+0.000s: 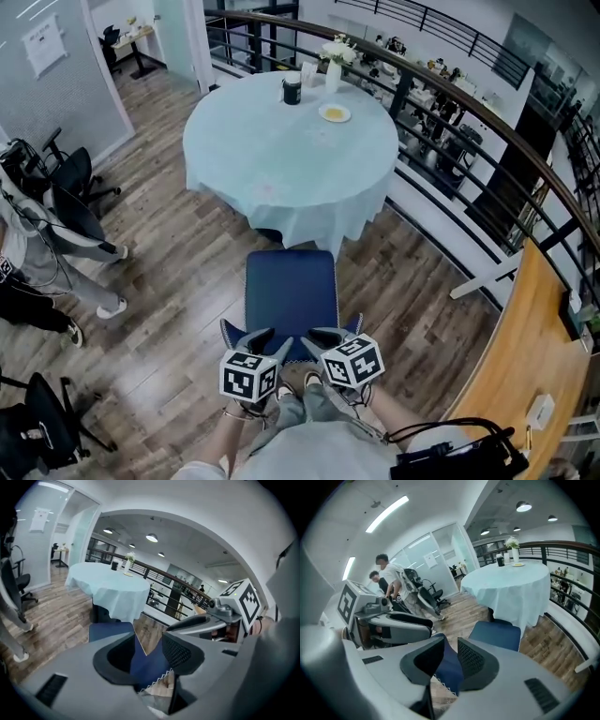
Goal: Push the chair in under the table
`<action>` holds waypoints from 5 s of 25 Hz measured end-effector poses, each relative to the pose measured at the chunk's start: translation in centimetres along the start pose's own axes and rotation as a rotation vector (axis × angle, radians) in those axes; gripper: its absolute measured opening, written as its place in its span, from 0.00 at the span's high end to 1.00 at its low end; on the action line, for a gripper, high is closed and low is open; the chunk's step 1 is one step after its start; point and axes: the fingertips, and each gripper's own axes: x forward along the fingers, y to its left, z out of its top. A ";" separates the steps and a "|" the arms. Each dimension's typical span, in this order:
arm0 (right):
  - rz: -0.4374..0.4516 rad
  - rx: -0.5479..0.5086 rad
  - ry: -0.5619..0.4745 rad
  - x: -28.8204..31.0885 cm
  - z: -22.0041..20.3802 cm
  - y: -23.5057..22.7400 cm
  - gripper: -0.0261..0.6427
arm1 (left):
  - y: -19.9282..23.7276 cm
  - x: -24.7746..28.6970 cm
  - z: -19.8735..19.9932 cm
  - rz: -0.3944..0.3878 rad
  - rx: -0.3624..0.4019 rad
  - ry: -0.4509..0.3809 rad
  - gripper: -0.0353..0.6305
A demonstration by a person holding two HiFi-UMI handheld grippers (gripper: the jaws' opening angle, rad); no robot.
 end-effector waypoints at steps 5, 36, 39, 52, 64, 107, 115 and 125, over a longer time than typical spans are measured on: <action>0.089 -0.078 0.078 0.3 -1.5 0.6 0.74 | -1.1 0.6 -1.2 -0.086 0.139 0.124 0.64; 0.292 -0.722 0.630 3.4 -11.1 -0.6 0.70 | 1.5 4.9 -12.0 -0.177 0.808 0.623 0.66; 0.292 -0.721 0.630 3.5 -11.1 -0.7 0.70 | 1.6 5.1 -11.8 -0.167 0.820 0.591 0.67; 0.341 -0.722 0.645 4.0 -10.2 -0.9 0.70 | 2.3 5.5 -11.0 -0.188 0.815 0.583 0.67; 0.317 -0.714 0.621 4.6 -8.5 -2.8 0.70 | 2.9 7.1 -9.2 -0.173 0.812 0.573 0.67; 0.325 -0.711 0.586 8.4 -1.2 -10.1 0.69 | 7.1 13.6 -1.2 -0.132 0.796 0.563 0.65; 0.317 -0.714 0.584 9.0 0.4 -11.8 0.69 | 7.7 15.2 0.1 -0.139 0.780 0.566 0.65; 0.323 -0.726 0.582 9.8 2.0 -13.5 0.69 | 8.6 16.5 2.3 -0.116 0.784 0.554 0.65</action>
